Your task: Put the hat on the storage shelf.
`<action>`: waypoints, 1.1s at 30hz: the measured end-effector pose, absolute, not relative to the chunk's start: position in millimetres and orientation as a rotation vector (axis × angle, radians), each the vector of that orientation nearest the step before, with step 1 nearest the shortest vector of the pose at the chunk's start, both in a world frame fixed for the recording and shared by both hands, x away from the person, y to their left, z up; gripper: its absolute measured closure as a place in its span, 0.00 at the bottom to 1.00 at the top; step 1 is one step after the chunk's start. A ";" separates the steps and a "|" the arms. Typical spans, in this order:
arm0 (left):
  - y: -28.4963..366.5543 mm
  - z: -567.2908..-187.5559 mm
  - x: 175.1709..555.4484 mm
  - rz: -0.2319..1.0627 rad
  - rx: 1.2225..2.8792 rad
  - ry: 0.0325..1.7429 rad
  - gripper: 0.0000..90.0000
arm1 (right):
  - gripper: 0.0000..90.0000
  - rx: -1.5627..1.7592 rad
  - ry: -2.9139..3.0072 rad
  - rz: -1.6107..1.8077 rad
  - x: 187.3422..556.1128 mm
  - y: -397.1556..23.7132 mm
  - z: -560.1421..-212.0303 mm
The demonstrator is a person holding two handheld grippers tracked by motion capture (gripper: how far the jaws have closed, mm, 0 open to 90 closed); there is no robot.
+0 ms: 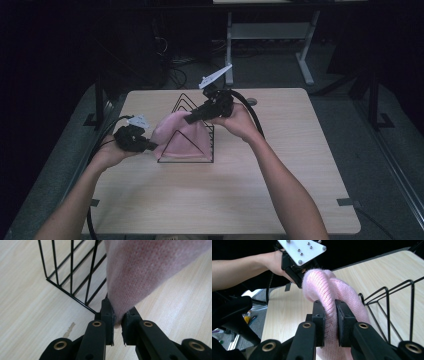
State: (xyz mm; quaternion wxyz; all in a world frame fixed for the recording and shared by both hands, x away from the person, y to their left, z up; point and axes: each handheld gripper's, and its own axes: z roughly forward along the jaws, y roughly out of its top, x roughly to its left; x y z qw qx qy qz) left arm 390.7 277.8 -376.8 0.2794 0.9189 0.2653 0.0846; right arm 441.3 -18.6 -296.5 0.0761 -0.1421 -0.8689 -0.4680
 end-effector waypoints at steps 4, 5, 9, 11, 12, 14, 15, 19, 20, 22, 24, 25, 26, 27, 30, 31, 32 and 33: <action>276.8 -381.8 390.8 0.221 2.480 0.712 0.91 | 0.87 -0.428 -2.603 -1.387 440.7 -16.5 -300.1; 276.3 -383.3 390.6 0.222 2.478 0.715 0.91 | 0.87 -0.419 -2.609 -1.387 441.3 -16.3 -301.7; 275.3 -386.4 390.8 0.224 2.500 0.720 0.91 | 0.87 -0.434 -2.606 -1.366 440.3 -15.3 -306.4; 274.8 -387.5 391.2 0.229 2.509 0.714 0.91 | 0.87 -0.432 -2.601 -1.364 439.6 -15.3 -309.3; 274.8 -388.3 392.3 0.232 2.520 0.707 0.91 | 0.87 -0.430 -2.602 -1.369 439.1 -15.8 -311.5; 274.1 -389.4 392.7 0.226 2.526 0.710 0.91 | 0.87 -0.435 -2.595 -1.365 439.4 -16.1 -313.3; 273.8 -390.2 393.1 0.229 2.532 0.709 0.91 | 0.87 -0.436 -2.598 -1.361 439.7 -16.4 -314.2; 272.2 -392.8 393.4 0.225 2.545 0.717 0.91 | 0.87 -0.439 -2.596 -1.351 439.4 -15.1 -316.2; 271.6 -394.2 393.8 0.224 2.556 0.716 0.91 | 0.87 -0.432 -2.597 -1.345 439.5 -14.1 -317.3; 271.3 -394.9 394.3 0.225 2.564 0.711 0.91 | 0.87 -0.437 -2.596 -1.344 439.2 -13.6 -318.1; 271.0 -396.3 394.8 0.225 2.568 0.715 0.91 | 0.87 -0.442 -2.590 -1.340 438.9 -13.5 -319.7; 270.8 -397.2 395.1 0.223 2.578 0.713 0.91 | 0.87 -0.437 -2.592 -1.340 439.0 -13.5 -320.5; 270.6 -397.9 395.2 0.224 2.581 0.714 0.91 | 0.86 -0.442 -2.593 -1.332 438.4 -13.1 -321.4; 270.4 -398.6 395.1 0.219 2.583 0.719 0.91 | 0.86 -0.427 -2.598 -1.342 439.1 -13.0 -323.0; 270.7 -399.5 395.9 0.215 2.585 0.722 0.91 | 0.85 -0.448 -2.588 -1.329 437.6 -13.5 -325.1; 271.0 -399.6 396.2 0.214 2.588 0.722 0.91 | 0.85 -0.443 -2.592 -1.330 438.0 -13.8 -325.8; 271.2 -399.9 396.5 0.212 2.591 0.723 0.91 | 0.85 -0.440 -2.593 -1.330 438.3 -14.0 -326.5; 271.3 -400.3 396.6 0.210 2.593 0.724 0.91 | 0.85 -0.442 -2.590 -1.331 438.2 -14.1 -326.7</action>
